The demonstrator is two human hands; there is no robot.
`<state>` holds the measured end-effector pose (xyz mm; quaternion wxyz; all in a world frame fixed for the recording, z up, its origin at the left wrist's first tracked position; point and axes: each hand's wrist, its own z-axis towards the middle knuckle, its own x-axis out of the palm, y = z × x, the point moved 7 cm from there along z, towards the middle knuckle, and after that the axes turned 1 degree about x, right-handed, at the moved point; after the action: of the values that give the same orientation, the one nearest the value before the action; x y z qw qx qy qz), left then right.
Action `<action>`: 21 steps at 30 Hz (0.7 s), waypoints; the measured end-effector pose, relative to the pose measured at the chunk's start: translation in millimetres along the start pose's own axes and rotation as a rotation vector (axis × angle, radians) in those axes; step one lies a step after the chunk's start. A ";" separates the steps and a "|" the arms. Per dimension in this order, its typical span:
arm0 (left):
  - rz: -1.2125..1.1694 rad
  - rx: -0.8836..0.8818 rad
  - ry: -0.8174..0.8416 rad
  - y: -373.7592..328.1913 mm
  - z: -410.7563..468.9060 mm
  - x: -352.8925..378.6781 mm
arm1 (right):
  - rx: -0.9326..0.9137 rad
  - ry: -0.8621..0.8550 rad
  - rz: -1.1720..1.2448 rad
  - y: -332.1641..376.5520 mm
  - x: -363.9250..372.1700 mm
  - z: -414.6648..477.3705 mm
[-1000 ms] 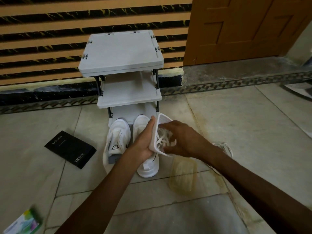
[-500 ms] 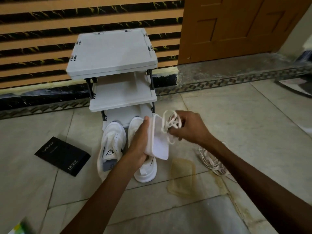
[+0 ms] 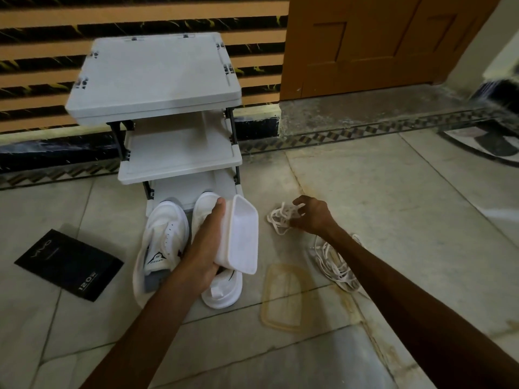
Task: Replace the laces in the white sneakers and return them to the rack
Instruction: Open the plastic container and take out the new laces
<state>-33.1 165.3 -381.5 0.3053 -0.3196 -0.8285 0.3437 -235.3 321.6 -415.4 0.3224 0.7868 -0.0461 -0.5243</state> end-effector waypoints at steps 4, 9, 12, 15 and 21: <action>0.019 0.049 -0.028 -4.3 -3.4 6.7 | -0.038 -0.068 -0.112 -15.4 -20.1 -21.9; 0.054 0.097 0.006 -4.5 -11.0 28.8 | -0.015 0.333 -0.582 -48.6 -6.0 -74.0; 0.068 0.073 0.035 -2.2 -15.5 39.2 | -0.060 0.397 -0.600 -66.4 7.0 -92.4; 0.062 0.086 0.045 -2.4 -19.7 43.2 | -0.141 0.328 -0.565 -68.0 12.5 -96.9; 0.049 0.089 0.040 -7.7 -26.2 36.8 | -0.256 0.057 -0.566 -57.8 12.3 -105.7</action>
<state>-38.9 198.0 -349.9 0.3271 -0.3328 -0.7981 0.3811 -154.8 410.6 -431.7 0.2612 0.7358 0.2500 -0.5726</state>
